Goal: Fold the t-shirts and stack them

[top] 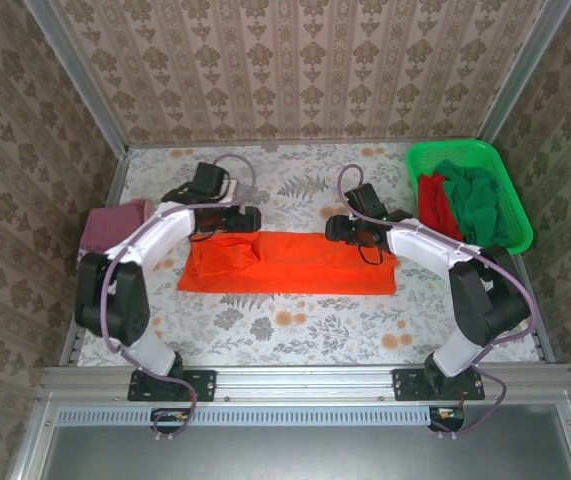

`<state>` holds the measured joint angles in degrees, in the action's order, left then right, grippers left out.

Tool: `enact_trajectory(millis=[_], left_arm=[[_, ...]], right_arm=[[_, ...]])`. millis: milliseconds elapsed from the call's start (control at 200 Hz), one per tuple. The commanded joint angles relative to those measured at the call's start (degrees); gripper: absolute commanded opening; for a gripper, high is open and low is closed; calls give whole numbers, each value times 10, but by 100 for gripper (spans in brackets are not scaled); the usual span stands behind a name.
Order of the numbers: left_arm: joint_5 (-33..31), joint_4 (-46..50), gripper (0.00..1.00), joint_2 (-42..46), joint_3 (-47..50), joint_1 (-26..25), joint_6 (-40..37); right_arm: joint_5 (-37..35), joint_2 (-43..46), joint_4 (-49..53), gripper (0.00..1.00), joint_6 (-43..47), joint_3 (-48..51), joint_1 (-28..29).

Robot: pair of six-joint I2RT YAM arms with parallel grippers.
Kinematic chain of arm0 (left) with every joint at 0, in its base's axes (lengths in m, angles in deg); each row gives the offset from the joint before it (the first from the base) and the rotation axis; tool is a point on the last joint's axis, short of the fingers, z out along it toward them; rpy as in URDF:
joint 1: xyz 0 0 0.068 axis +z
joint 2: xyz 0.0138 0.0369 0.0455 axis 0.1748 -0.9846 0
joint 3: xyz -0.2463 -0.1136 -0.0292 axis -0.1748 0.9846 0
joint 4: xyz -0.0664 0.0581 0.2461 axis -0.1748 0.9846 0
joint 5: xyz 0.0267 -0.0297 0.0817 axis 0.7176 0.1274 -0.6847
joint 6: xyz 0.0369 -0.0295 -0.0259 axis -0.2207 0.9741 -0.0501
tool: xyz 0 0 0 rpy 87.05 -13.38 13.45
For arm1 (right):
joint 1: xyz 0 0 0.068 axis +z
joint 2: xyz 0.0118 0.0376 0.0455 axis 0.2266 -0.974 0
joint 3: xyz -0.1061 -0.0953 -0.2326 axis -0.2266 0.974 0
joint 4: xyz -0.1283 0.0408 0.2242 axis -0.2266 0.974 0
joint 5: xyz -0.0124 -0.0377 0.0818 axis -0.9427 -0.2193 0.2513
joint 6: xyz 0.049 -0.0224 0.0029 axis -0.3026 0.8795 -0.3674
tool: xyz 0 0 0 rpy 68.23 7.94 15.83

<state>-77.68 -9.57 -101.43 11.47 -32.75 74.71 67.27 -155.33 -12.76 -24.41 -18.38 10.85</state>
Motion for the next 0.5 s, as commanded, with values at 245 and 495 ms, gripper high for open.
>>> enact_trajectory(millis=[245,495], left_arm=[[-49,5,100,-37,98,-19,154],[36,-110,100,-60,164,39,156]], right_arm=[[-20,18,-3,63,-14,29,-31],[27,-72,14,53,-24,7,-37]])
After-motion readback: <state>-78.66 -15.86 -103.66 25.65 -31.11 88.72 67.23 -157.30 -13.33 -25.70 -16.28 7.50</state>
